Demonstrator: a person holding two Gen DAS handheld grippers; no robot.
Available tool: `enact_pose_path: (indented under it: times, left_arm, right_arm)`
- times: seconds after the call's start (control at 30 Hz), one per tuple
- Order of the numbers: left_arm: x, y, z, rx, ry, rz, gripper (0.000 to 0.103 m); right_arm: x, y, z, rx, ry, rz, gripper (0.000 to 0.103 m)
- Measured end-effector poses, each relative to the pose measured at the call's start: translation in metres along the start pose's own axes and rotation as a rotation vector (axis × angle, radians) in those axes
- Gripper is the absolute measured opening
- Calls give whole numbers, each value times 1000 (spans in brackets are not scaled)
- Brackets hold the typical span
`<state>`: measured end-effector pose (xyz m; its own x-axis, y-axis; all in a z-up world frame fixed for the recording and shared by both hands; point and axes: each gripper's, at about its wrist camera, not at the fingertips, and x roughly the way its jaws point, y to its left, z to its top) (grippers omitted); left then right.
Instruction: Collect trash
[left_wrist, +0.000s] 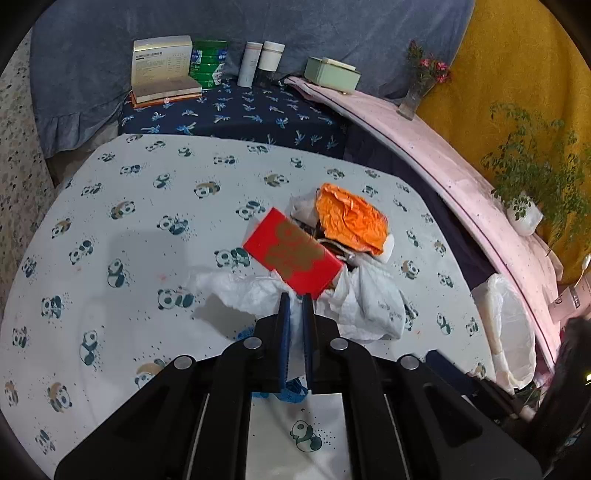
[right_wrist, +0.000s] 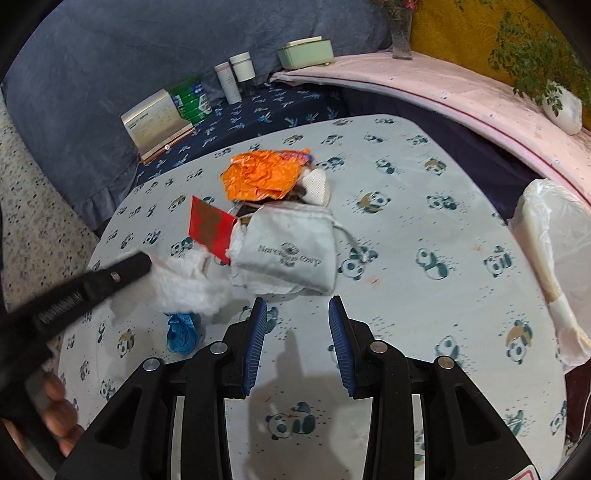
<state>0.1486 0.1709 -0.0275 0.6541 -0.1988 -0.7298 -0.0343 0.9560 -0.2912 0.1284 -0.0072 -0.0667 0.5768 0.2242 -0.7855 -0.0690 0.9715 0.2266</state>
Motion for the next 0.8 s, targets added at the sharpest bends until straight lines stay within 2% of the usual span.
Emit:
enact_pose_path:
  times: [0.27,0.53,0.57,0.63,0.8]
  left_arm:
    - [0,14,13,-25,-18,23,6]
    - [15,17,14,-15,5,36,6]
    - [17,16,14,-15,7,37,6]
    - [20,15,13,-16,12,35,6]
    - [20,6,9,1,14,38,6]
  right_arm:
    - [29,17,1,-36,30,10,35]
    - [54,9,22,-1,24,-9,35]
    - [58,9,23,-4,31,-8,33]
    - [61,10,22,-12,36,-10,11]
    - [46,7,20,-9,8,19,6]
